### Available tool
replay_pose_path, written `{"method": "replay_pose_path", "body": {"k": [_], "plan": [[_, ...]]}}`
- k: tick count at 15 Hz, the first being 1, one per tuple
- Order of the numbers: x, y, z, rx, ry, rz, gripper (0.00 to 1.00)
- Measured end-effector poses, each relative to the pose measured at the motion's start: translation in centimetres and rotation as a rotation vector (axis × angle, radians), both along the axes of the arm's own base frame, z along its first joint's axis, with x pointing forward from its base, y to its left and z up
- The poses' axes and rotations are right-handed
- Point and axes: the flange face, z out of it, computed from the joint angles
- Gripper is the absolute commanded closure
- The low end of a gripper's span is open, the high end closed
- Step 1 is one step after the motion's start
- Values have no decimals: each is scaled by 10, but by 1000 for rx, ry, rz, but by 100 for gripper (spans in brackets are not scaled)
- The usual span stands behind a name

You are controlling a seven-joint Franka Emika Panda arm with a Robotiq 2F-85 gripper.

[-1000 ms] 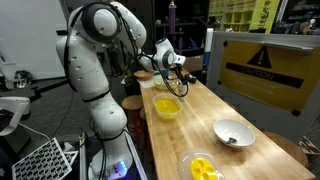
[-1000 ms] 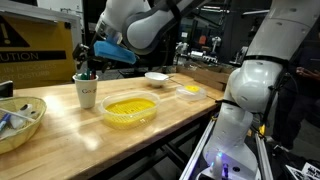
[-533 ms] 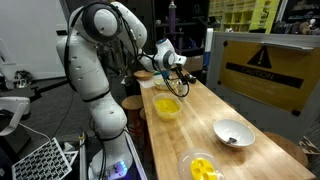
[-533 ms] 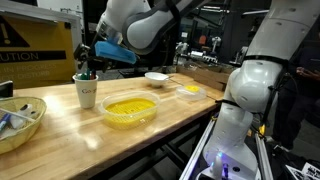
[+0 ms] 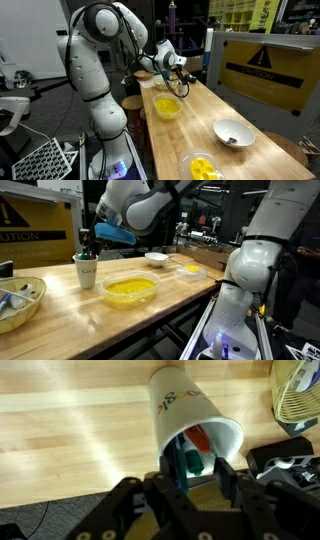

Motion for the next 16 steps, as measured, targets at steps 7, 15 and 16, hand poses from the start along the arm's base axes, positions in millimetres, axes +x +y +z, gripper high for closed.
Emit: {"method": "replay_pose_path", "body": {"k": [7,15,16], "plan": [[0,0,1,-3,-3,6,98],[0,1,2,-11,-7,16,97],[-1,2,2,-13,-10,19,97]]}}
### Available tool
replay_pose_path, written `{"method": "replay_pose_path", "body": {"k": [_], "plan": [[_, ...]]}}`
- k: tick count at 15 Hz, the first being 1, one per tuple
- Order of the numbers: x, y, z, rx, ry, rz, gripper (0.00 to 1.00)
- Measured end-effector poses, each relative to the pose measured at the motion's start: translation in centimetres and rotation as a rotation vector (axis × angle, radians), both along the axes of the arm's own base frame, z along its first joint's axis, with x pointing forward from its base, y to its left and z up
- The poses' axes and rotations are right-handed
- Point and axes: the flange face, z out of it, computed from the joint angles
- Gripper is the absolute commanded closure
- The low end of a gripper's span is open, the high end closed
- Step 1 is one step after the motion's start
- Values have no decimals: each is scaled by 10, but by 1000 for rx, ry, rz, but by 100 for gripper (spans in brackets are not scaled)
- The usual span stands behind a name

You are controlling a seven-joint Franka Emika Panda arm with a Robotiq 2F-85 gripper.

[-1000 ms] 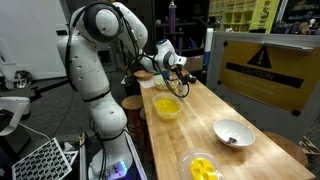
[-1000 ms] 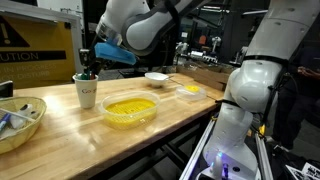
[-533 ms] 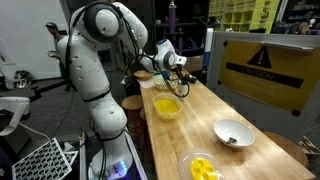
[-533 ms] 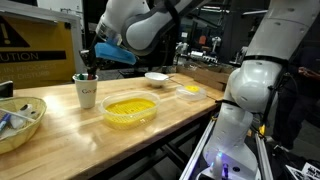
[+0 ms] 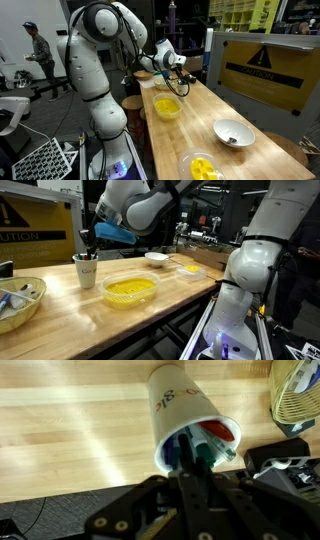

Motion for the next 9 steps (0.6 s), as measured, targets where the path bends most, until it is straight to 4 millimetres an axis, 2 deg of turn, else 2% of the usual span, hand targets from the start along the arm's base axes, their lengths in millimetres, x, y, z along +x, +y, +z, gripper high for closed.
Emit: {"method": "replay_pose_path", "body": {"k": [9], "plan": [[-13,15,21,-31,-57,28,97]]}}
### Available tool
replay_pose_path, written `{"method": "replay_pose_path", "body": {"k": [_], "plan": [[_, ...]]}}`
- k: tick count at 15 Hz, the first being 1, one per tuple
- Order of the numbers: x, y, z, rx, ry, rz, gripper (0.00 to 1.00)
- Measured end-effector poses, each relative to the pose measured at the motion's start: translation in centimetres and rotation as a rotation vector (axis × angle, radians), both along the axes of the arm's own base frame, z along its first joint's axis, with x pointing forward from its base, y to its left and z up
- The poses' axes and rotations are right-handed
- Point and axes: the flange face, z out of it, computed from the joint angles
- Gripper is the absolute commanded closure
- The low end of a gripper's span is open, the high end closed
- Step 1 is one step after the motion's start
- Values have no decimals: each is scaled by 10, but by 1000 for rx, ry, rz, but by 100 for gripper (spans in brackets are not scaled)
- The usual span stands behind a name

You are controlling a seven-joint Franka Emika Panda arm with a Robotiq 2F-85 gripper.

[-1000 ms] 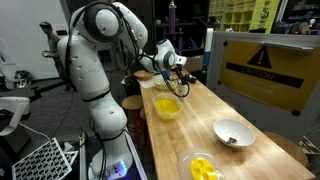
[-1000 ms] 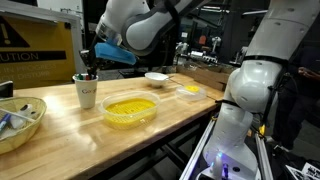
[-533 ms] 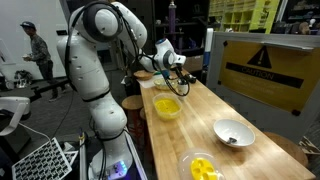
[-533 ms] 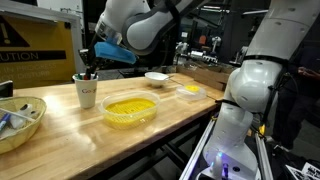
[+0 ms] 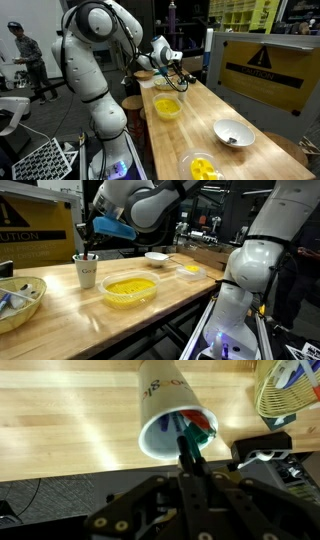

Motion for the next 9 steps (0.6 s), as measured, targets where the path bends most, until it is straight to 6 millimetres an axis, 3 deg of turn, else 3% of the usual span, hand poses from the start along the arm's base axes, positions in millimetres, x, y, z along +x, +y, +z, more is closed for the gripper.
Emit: {"method": "replay_pose_path", "body": {"k": [9], "plan": [[-27,14,32,-16,-44,-12,97]]}}
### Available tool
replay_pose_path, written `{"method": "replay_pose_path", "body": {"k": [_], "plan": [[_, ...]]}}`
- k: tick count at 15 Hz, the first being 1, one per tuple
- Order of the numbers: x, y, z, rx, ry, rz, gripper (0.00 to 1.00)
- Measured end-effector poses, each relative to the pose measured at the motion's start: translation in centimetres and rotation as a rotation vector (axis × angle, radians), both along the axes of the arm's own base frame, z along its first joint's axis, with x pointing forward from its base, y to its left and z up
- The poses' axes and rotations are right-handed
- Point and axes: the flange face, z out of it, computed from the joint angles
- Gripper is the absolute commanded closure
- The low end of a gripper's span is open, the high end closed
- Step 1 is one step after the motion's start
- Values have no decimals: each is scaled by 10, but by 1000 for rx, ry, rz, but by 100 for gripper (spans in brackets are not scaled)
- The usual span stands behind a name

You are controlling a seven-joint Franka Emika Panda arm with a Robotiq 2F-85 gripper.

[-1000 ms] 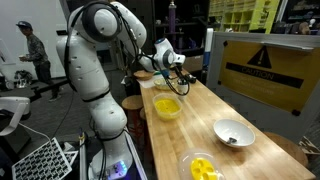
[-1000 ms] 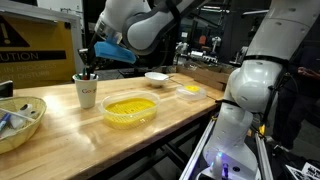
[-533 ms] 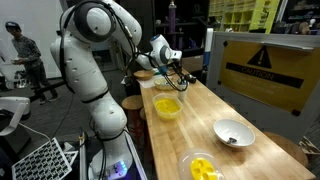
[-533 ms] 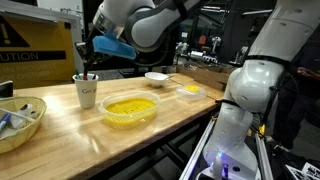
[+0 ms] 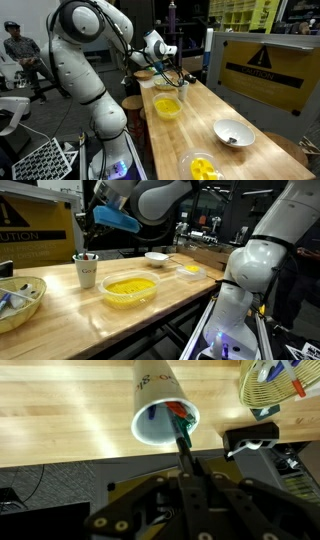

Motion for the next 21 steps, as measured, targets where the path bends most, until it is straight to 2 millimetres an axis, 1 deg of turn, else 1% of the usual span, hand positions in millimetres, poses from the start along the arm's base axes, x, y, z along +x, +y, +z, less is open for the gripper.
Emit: {"method": "replay_pose_path", "body": {"k": [5,15,21], "plan": [[-20,4,14,-11,-27,-4,97],[-69,21,41,-17,-73,-28,97],[-87,26,55,-52,-101,-34,97]]}}
